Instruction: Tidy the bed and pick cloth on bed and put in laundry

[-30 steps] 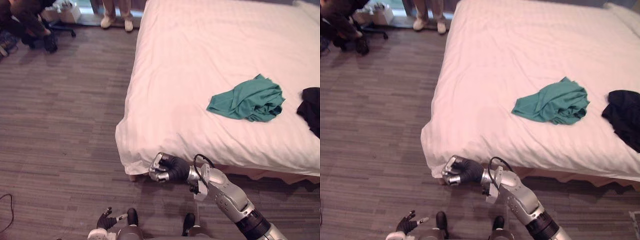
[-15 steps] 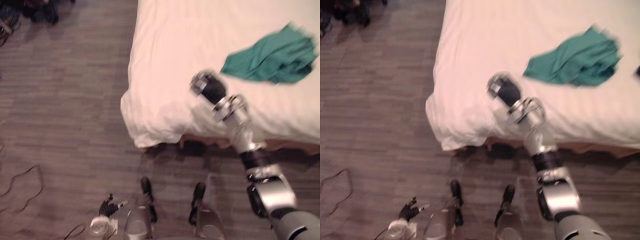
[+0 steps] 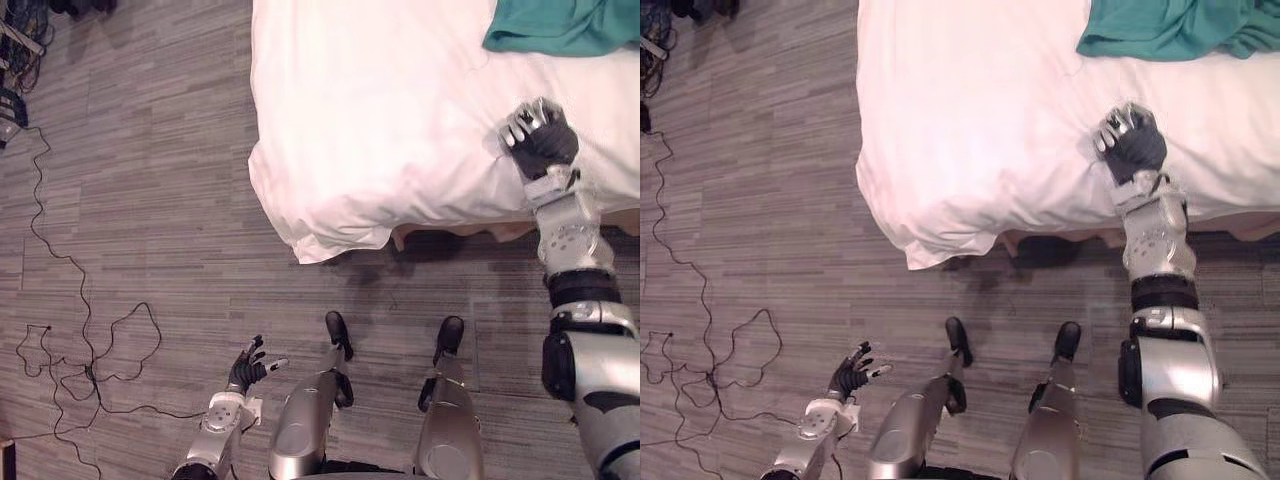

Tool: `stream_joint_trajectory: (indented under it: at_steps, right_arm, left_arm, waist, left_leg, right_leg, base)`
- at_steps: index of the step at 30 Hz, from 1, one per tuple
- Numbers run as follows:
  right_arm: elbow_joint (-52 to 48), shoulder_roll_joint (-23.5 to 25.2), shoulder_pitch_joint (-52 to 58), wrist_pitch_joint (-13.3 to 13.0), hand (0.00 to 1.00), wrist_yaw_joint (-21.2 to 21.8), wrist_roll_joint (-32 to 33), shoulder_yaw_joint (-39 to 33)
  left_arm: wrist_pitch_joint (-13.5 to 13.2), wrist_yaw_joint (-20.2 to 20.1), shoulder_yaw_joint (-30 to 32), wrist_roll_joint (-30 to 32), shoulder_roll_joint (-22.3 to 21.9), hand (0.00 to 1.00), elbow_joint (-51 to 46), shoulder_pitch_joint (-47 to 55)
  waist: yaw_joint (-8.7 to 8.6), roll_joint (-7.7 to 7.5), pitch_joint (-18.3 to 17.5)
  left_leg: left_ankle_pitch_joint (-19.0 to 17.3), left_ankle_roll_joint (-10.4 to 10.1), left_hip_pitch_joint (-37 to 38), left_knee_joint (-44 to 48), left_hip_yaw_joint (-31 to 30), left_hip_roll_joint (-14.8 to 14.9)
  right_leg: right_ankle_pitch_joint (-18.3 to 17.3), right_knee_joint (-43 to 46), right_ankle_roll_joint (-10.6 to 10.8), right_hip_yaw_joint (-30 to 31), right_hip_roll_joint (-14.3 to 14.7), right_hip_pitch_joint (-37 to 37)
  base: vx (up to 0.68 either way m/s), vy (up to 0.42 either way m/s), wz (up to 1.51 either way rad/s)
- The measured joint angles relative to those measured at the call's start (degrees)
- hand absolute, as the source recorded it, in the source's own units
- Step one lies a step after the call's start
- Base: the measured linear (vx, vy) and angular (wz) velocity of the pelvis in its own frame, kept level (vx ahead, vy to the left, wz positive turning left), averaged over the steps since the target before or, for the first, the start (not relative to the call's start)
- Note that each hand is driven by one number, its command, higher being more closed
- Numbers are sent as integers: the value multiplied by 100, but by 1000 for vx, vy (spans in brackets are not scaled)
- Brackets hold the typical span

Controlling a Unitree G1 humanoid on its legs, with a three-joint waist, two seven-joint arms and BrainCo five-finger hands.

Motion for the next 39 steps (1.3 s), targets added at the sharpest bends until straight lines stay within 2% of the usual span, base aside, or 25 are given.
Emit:
stream_joint_trajectory:
  at_steps: [2, 3, 4, 5, 7, 9, 11, 14, 16, 17, 19, 20, 21, 22, 24, 26, 27, 28, 29, 30, 31, 33, 35, 36, 39]
  right_arm:
    - [-1, 314, 720, -3, 0, -104, 28, -122]
    - [-7, 562, 1305, -28, 0, -139, 42, -259]
    - [-11, 653, 1540, -60, 0, -142, 41, -287]
    - [-14, 841, 2084, -138, 0, -156, -15, -367]
    - [-8, 1093, 2576, -232, 0, -259, -87, -514]
    - [22, 1288, 2937, -219, 0, -432, -274, -539]
    - [37, 1440, 3137, -171, 0, -494, -309, -524]
    - [238, 1681, 3315, 25, 0, -357, -482, -408]
    - [349, 1811, 3312, 73, 0, -268, -545, -255]
    - [411, 1875, 3255, 86, 0, -142, -686, -135]
    - [514, 1863, 3106, 127, 0, -19, -830, -10]
    - [760, 1725, 2932, 121, 0, 77, -1124, 27]
    - [1130, 1645, 2667, 139, 0, 116, -1448, 45]
    - [1296, 1621, 2557, 148, 0, 124, -1602, 48]
    - [1476, 1415, 2504, 68, 0, 141, -1864, 65]
    - [1680, 1147, 2541, 67, 0, 107, -2074, 68]
    - [1752, 1073, 2556, 48, 0, 68, -2302, 89]
    - [1795, 1035, 2562, 18, 0, 36, -2416, 95]
    - [1775, 1065, 2629, -14, 0, -11, -2669, 251]
    - [1753, 1147, 2611, -105, 0, -13, -2853, 401]
    - [1773, 1061, 2537, -283, 0, -24, -2982, 445]
    - [1855, 937, 2435, -391, 0, -23, -3241, 649]
    - [1802, 922, 2387, -507, 0, -11, -3435, 850]
    - [1632, 957, 2454, -617, 0, -12, -3535, 1000]
    - [1383, 992, 2369, -694, 0, -1, -3607, 1349]
  left_arm:
    - [26, 64, 136, 108, -77, 0, 2, 35]
    - [69, 110, 192, 175, -90, 0, 11, 53]
    - [78, 117, 213, 208, -88, 0, 14, 66]
    - [122, 149, 300, 223, -106, 0, 56, 91]
    - [163, 229, 416, 228, -149, 0, 227, 71]
    - [197, 293, 424, 382, -229, 0, 451, 77]
    - [293, 362, 425, 465, -347, 0, 678, 74]
    - [372, 359, 419, 788, -530, 0, 1050, 11]
    - [412, 351, 423, 945, -532, 0, 1215, 11]
    - [437, 353, 477, 1178, -553, 0, 1311, 36]
    - [474, 441, 685, 1368, -542, 0, 1387, 137]
    - [566, 584, 818, 1396, -514, 0, 1560, 179]
    - [670, 707, 871, 1388, -379, 0, 1709, 195]
    - [726, 737, 874, 1387, -281, 0, 1834, 196]
    - [939, 725, 826, 1480, -211, 0, 2085, 71]
    - [951, 697, 822, 1670, -322, 0, 2128, -71]
    - [996, 683, 909, 1769, -401, 0, 2209, -104]
    - [1001, 675, 985, 1778, -436, 0, 2246, -86]
    - [1018, 672, 1175, 1778, -494, 0, 2263, 31]
    - [1016, 670, 1264, 1771, -500, 0, 2258, 94]
    - [974, 610, 1331, 1708, -630, 0, 2227, 97]
    - [872, 572, 1296, 1600, -604, 0, 2065, 50]
    - [762, 567, 1256, 1608, -519, 0, 1899, 64]
    - [692, 549, 1248, 1614, -543, 0, 1829, 66]
    - [682, 440, 1249, 1600, -681, 0, 1738, -6]
  waist:
    - [-49, -188, -113]
    - [-182, -382, -236]
    - [-202, -468, -337]
    - [-213, -656, -687]
    - [-249, -848, -1071]
    - [-264, -923, -1337]
    - [-284, -911, -1552]
    - [-400, -876, -1850]
    - [-396, -889, -1929]
    - [-397, -902, -1942]
    - [-376, -867, -2004]
    - [-344, -750, -2140]
    - [-292, -866, -2183]
    - [-286, -926, -2195]
    - [-535, -956, -2197]
    - [-577, -902, -2135]
    - [-571, -747, -2022]
    - [-573, -720, -1990]
    - [-552, -724, -1963]
    - [-500, -769, -1958]
    - [-445, -592, -1763]
    - [-202, -604, -1654]
    - [-143, -799, -1530]
    - [-145, -907, -1539]
    - [-135, -928, -1504]
  left_leg:
    - [-26, -13, 145, 0, 179, 46]
    - [-84, -66, 410, -1, 386, 112]
    - [-116, -101, 520, -1, 477, 140]
    - [-193, -169, 721, -3, 732, 228]
    - [-283, -260, 1021, -16, 939, 331]
    - [-355, -328, 1283, -37, 1075, 413]
    - [-380, -346, 1404, -38, 1278, 464]
    - [-378, -393, 1605, -37, 1611, 521]
    - [-406, -435, 1767, -32, 1725, 533]
    - [-437, -485, 1955, -2, 2038, 586]
    - [-478, -620, 2198, 1, 2738, 716]
    - [-505, -680, 2368, 2, 3394, 879]
    - [-430, -812, 2716, 33, 3997, 858]
    - [-408, -843, 2867, 135, 4284, 892]
    - [-284, -707, 3009, 855, 4498, 1149]
    - [-224, -693, 3079, 1697, 4246, 1407]
    - [-34, -430, 3019, 2771, 3609, 1843]
    - [181, -122, 2943, 3174, 3257, 1978]
    - [1050, 836, 2558, 4007, 2298, 2228]
    - [1164, 1073, 2159, 4643, 1522, 2260]
    - [-561, 391, 1040, 5970, -25, 1827]
    - [-1528, 350, 414, 6223, -665, 1235]
    - [-1844, 425, 205, 5646, -667, 960]
    - [-1915, 379, 67, 4708, -716, 794]
    - [-1854, 300, -246, 2994, -1172, 378]
  right_leg:
    - [26, -6, -32, 116, 43, 39]
    - [15, -61, -33, 199, 110, 264]
    - [-1, -97, -35, 233, 128, 347]
    - [-50, -151, -47, 339, 221, 500]
    - [-156, -193, -105, 391, 327, 731]
    - [-270, -188, -127, 374, 392, 949]
    - [-335, -182, -126, 343, 410, 1052]
    - [-426, -151, -103, 223, 390, 1233]
    - [-439, -135, -109, 319, 430, 1311]
    - [-426, -162, -152, 370, 501, 1297]
    - [-676, -50, -534, -449, 464, 1167]
    - [-709, 122, -689, -1244, 437, 1041]
    - [-359, 258, -705, -1771, 364, 967]
    - [-197, 307, -520, -1818, 403, 946]
    - [-381, 569, -705, -1595, 466, 861]
    - [-594, 787, -712, -1321, 425, 825]
    - [-790, 987, -779, -1018, 526, 850]
    - [-863, 1042, -818, -904, 568, 883]
    - [-981, 1069, -929, -652, 716, 944]
    - [-1053, 1053, -999, -388, 805, 976]
    - [-1166, 1056, -1142, 265, 1029, 943]
    - [-1151, 1013, -1222, 920, 1212, 1004]
    - [-1165, 936, -1186, 1401, 1259, 1250]
    - [-1200, 832, -1139, 1727, 1268, 1419]
    - [-1339, 816, -1002, 2370, 1238, 1407]
  base:
    - [159, -25, -50]
    - [133, -20, -46]
    - [195, -40, -61]
    - [113, -36, -50]
    - [146, -70, -45]
    - [94, -69, -22]
    - [72, -41, 2]
    - [70, 0, 16]
    - [46, 4, -29]
    - [-13, -7, -108]
    - [-17, 10, -179]
    - [117, 16, -269]
    - [118, 10, -286]
    - [158, -155, -230]
    - [106, -302, -126]
    - [111, -144, -103]
    - [112, -44, -121]
    - [148, -66, -151]
    - [165, -92, -134]
    - [290, -105, -204]
    - [240, -35, -184]
    - [209, 53, -208]
    - [206, 103, -189]
    - [216, 117, -161]
    - [272, 228, -123]
